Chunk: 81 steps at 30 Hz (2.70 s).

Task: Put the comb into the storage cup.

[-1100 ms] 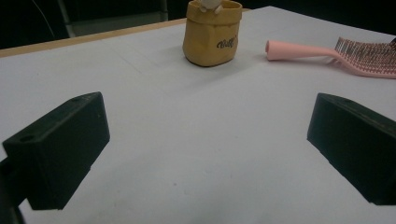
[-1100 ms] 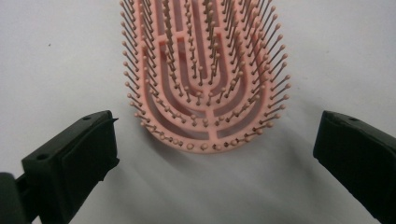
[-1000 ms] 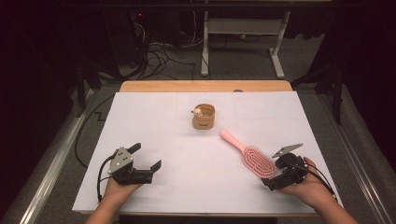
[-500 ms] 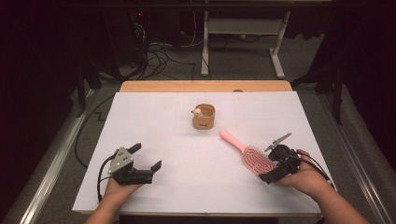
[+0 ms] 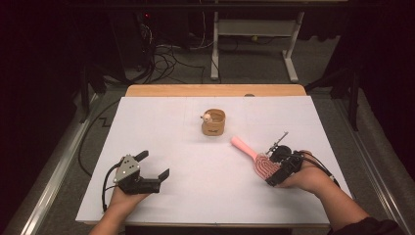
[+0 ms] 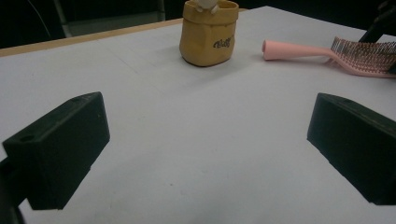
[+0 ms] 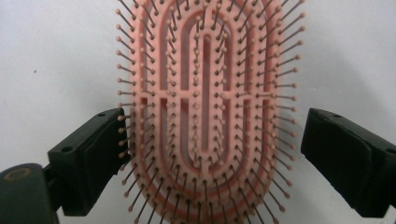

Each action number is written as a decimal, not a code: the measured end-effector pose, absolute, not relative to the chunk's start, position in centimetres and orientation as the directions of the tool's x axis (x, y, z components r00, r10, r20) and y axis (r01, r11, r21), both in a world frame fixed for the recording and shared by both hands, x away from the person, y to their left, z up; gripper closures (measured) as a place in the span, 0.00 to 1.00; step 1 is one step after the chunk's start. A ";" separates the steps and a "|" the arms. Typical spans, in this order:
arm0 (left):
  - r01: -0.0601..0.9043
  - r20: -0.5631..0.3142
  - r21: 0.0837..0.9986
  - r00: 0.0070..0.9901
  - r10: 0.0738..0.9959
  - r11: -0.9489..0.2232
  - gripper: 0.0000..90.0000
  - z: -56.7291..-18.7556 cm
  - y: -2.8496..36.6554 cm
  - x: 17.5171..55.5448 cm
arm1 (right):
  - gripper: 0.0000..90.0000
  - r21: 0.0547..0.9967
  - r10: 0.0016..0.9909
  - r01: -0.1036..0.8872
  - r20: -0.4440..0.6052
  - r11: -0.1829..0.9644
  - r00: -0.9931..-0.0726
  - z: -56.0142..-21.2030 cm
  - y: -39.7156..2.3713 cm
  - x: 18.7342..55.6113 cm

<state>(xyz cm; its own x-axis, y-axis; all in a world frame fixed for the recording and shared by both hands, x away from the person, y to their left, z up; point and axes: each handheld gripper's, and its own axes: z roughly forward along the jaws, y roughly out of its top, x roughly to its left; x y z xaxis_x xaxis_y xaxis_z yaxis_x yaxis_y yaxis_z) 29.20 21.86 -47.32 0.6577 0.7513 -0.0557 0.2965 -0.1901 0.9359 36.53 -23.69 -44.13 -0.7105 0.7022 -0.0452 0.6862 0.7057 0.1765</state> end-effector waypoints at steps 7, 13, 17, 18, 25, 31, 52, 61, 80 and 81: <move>0.296 -0.057 0.936 0.658 0.751 -0.189 0.00 -47.3 21.9 29.2 | 0.14 0.149 0.707 0.696 -0.029 0.702 -0.707 -44.3 -22.9 37.0; 0.297 -0.055 0.935 0.659 0.750 -0.192 0.00 -47.3 21.8 29.1 | 0.17 0.131 0.699 0.691 -0.028 0.711 -0.714 -44.4 -22.5 37.5; 0.297 -0.055 0.935 0.660 0.749 -0.193 0.00 -47.3 21.8 29.1 | 0.17 0.121 0.690 0.683 -0.027 0.720 -0.723 -44.5 -22.2 37.9; 0.297 -0.056 0.936 0.660 0.749 -0.191 0.00 -47.3 21.9 29.1 | 0.17 0.121 0.690 0.683 -0.027 0.720 -0.723 -44.5 -22.2 37.9; 0.299 -0.060 0.936 0.658 0.750 -0.188 0.00 -47.3 21.9 29.1 | 0.17 0.100 0.684 0.679 -0.025 0.727 -0.729 -44.5 -21.9 38.2; 0.300 -0.061 0.935 0.661 0.748 -0.190 0.00 -47.3 21.8 29.1 | 0.18 0.070 0.682 0.679 -0.030 0.731 -0.731 -44.4 -21.5 38.5; 0.296 -0.064 0.938 0.657 0.752 -0.179 0.00 -47.3 21.8 29.1 | 0.17 0.027 0.678 0.677 -0.028 0.735 -0.735 -44.5 -21.1 38.9; 0.297 -0.059 0.937 0.656 0.752 -0.185 0.00 -47.3 21.8 29.0 | 0.17 0.017 0.672 0.672 -0.025 0.740 -0.740 -44.6 -21.0 39.1; 0.296 -0.051 0.932 0.674 0.737 -0.207 0.00 -47.5 21.1 29.0 | 0.18 0.000 0.686 0.686 -0.019 0.727 -0.727 -44.6 -20.9 39.2; 0.294 -0.049 0.933 0.675 0.736 -0.208 0.00 -47.5 21.1 29.0 | 0.18 0.000 0.686 0.686 -0.019 0.727 -0.727 -44.6 -20.9 39.2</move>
<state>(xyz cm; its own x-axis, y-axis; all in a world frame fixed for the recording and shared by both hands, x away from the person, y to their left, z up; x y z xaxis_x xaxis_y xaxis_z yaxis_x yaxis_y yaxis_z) 29.02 21.08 -47.49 0.6752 0.7360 -0.0486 0.2942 -0.2083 0.9328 39.15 -20.85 -44.59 -0.7271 0.6863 -0.0191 0.6864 0.7272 -0.0002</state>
